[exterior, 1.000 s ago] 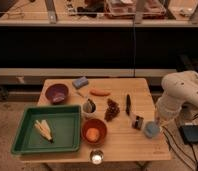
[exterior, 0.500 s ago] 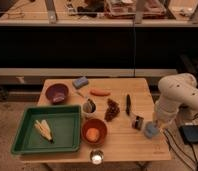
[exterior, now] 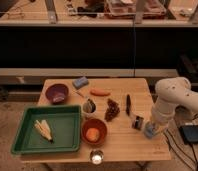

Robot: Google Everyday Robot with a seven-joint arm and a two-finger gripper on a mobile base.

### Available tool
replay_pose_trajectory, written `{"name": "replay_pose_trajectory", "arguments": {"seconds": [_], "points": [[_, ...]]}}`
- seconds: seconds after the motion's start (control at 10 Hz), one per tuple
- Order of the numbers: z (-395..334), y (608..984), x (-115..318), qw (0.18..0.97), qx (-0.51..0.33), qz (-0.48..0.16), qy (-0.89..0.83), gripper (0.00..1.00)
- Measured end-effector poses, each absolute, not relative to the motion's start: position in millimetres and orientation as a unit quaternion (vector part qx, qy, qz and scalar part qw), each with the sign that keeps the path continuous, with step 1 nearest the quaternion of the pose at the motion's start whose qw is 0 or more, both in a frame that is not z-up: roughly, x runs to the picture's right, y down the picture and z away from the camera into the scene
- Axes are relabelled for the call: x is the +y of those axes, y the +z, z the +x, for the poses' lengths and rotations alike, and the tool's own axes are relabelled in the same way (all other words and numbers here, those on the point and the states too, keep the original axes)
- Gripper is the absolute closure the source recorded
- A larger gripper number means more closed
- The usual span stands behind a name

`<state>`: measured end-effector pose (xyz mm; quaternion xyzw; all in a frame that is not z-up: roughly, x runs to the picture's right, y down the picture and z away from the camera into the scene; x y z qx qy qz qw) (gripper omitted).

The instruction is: Place towel in plastic cup

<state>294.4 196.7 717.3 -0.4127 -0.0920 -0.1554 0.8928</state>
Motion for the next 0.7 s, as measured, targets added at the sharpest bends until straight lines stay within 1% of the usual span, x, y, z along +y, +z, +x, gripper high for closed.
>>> {"name": "replay_pose_trajectory", "arguments": {"seconds": [0.2,0.3,0.4,0.6,0.7], "points": [[292.7,719.1,198.0,0.891,-0.099,-0.414,-0.158,0.98],[292.0,719.7,198.2,0.89,-0.102,-0.415,-0.158,0.91],[290.7,720.9,198.5,0.888,-0.11,-0.417,-0.157,0.79],[289.9,722.0,198.5,0.886,-0.124,-0.418,-0.155,0.61],[289.6,722.2,198.7,0.886,-0.129,-0.416,-0.157,0.48]]}}
